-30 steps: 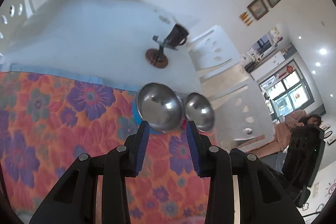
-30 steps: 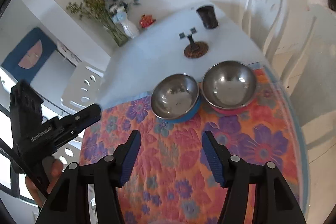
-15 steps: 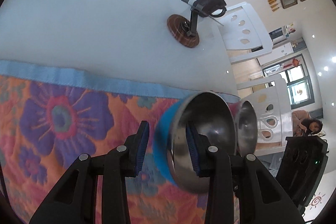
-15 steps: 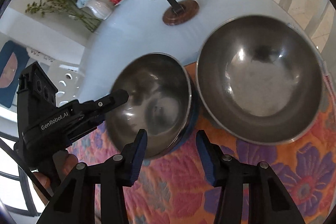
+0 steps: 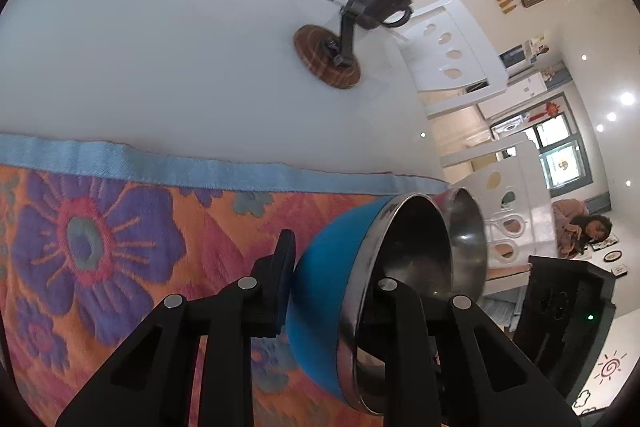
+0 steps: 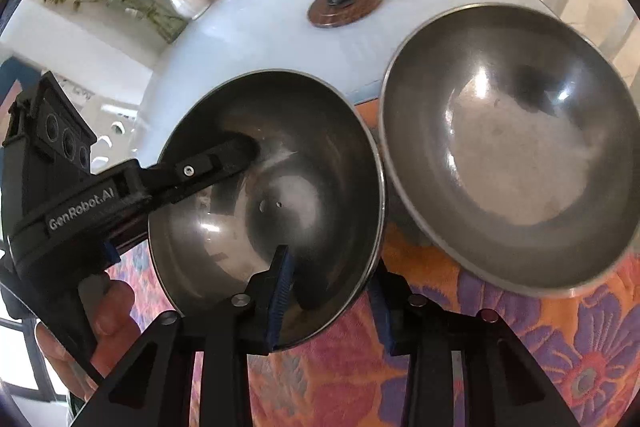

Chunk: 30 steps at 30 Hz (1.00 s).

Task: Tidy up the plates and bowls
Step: 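Close both grippers on the blue steel bowl rim and lift it, then carry the blue steel bowl over and lower it into the pink bowl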

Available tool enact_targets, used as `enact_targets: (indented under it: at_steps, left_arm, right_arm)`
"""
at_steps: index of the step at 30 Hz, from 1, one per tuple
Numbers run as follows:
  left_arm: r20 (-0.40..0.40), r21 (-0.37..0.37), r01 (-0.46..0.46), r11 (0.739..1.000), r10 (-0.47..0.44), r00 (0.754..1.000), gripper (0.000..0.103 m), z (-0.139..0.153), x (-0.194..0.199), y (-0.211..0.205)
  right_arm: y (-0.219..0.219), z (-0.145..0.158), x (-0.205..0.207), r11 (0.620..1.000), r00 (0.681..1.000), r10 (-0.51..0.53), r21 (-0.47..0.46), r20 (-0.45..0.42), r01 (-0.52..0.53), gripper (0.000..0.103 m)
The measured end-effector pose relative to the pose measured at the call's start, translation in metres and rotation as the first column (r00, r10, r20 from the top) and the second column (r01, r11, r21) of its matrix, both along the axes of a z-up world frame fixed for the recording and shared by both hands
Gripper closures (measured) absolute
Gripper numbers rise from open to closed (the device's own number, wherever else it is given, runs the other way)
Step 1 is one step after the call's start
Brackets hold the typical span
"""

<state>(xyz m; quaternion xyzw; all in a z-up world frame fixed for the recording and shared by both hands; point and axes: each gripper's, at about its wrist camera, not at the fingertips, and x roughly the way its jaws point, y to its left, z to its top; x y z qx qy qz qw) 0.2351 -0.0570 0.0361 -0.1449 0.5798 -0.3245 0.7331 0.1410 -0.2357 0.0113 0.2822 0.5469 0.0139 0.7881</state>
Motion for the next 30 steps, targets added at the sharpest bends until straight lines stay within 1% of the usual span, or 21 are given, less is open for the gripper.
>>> enact_targets:
  at_steps: [2, 4, 8, 11, 13, 17, 20, 23, 25, 27, 30]
  left_arm:
    - [0.033, 0.013, -0.001, 1.0, 0.001, 0.999, 0.083, 0.014, -0.011, 0.003]
    - [0.054, 0.02, -0.007, 1.0, 0.006, 0.999, 0.083, 0.028, -0.022, 0.008]
    - [0.094, -0.002, -0.033, 0.999, 0.033, 0.995, 0.083, 0.058, -0.049, 0.022]
    - [0.131, -0.02, -0.045, 0.999, 0.047, 0.99, 0.083, 0.083, -0.079, 0.033]
    - [0.157, -0.023, -0.046, 0.999, 0.049, 0.986, 0.083, 0.095, -0.095, 0.037]
    - [0.22, 0.01, -0.039, 0.999, 0.036, 0.975, 0.083, 0.117, -0.133, 0.042]
    - [0.25, 0.003, -0.033, 0.999, 0.031, 0.968, 0.083, 0.131, -0.165, 0.045]
    - [0.253, -0.013, -0.031, 0.999, 0.033, 0.967, 0.083, 0.138, -0.198, 0.05]
    - [0.251, -0.006, -0.034, 0.999, 0.034, 0.967, 0.083, 0.138, -0.221, 0.05]
    - [0.249, 0.01, -0.037, 0.999, 0.034, 0.968, 0.083, 0.136, -0.245, 0.051]
    - [0.215, 0.015, -0.044, 0.999, 0.04, 0.976, 0.083, 0.126, -0.28, 0.054]
  right_arm:
    - [0.004, 0.01, -0.007, 1.0, 1.0, 0.016, -0.006, 0.015, -0.016, 0.067]
    - [0.008, 0.027, -0.016, 0.999, 0.998, 0.041, -0.028, 0.042, -0.04, 0.067]
    - [0.012, 0.056, -0.039, 0.997, 0.994, 0.073, -0.033, 0.079, -0.071, 0.067]
    - [0.017, 0.08, -0.063, 0.995, 0.989, 0.095, -0.039, 0.112, -0.091, 0.067]
    - [0.027, 0.095, -0.083, 0.99, 0.983, 0.128, -0.069, 0.131, -0.12, 0.067]
    - [0.042, 0.115, -0.119, 0.987, 0.977, 0.147, -0.09, 0.156, -0.134, 0.067]
    - [0.049, 0.125, -0.145, 0.987, 0.977, 0.141, -0.102, 0.161, -0.125, 0.067]
    - [0.051, 0.13, -0.174, 0.989, 0.981, 0.128, -0.09, 0.148, -0.115, 0.067]
    - [0.051, 0.13, -0.194, 0.991, 0.985, 0.116, -0.084, 0.124, -0.106, 0.067]
    - [0.049, 0.128, -0.216, 0.993, 0.989, 0.101, -0.066, 0.11, -0.094, 0.067]
    - [0.05, 0.122, -0.246, 0.994, 0.993, 0.088, -0.078, 0.077, -0.082, 0.067]
